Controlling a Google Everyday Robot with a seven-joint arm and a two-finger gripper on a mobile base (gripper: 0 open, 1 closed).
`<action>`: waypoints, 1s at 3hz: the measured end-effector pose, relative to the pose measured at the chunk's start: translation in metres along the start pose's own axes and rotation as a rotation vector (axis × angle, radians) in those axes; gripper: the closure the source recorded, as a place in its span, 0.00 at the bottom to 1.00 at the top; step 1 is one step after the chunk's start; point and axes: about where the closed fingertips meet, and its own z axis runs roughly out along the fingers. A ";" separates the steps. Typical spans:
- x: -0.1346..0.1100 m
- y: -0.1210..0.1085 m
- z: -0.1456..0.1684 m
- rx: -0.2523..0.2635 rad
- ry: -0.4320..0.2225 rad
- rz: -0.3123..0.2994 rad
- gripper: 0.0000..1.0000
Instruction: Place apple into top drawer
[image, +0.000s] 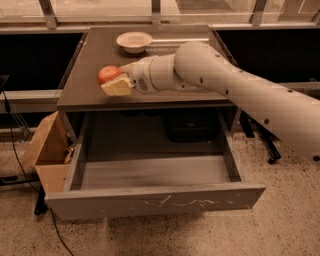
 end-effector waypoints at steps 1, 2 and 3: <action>0.007 0.028 -0.001 -0.083 0.017 -0.063 1.00; 0.019 0.074 -0.015 -0.148 0.024 -0.093 1.00; 0.058 0.110 -0.026 -0.158 0.081 -0.056 1.00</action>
Offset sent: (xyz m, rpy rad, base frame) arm -0.1538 0.0164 -0.0577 -0.0820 0.0306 0.2599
